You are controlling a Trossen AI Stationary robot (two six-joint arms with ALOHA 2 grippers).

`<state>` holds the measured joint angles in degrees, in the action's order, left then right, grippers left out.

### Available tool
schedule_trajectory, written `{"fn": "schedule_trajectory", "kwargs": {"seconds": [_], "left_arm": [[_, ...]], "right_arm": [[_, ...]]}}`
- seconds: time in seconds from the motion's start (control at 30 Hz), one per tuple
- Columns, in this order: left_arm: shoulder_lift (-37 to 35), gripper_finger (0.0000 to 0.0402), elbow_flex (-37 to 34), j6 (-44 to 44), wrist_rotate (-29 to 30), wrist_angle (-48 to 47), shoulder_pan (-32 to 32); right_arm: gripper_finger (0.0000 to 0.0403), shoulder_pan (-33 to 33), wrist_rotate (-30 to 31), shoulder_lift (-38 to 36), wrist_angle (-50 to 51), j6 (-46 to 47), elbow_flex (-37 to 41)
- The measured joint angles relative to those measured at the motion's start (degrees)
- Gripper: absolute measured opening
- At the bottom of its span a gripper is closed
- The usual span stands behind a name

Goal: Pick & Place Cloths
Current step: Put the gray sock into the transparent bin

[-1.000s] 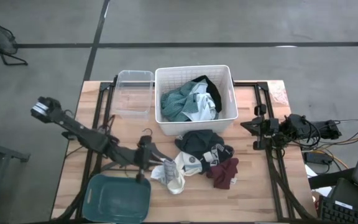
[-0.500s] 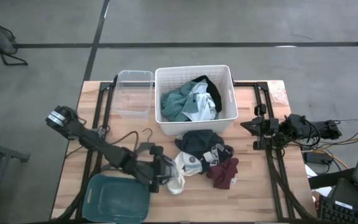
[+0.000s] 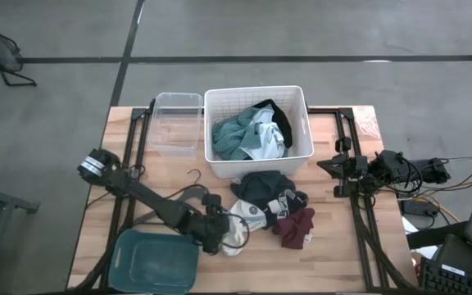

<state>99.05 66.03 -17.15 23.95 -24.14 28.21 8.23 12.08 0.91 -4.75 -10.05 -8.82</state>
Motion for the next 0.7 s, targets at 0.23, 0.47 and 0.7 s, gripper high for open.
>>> {"fn": "schedule_trajectory", "kwargs": {"seconds": [0.23,0.47,0.7], "left_arm": [[2.21,0.0222,1.45,-0.71,-6.29,-0.64,-2.42],[2.20,0.0166,1.34,-0.99,-6.76,-3.89,-3.21],[1.40,0.0074,1.45,3.40,-6.54,-3.87,-3.19]], "right_arm": [[0.0008,0.02,0.00,0.00,0.00,-0.01,0.00],[0.0008,0.02,0.00,-0.02,0.00,0.00,0.00],[0.0008,0.00,0.00,-0.02,0.00,0.00,0.00]]}}
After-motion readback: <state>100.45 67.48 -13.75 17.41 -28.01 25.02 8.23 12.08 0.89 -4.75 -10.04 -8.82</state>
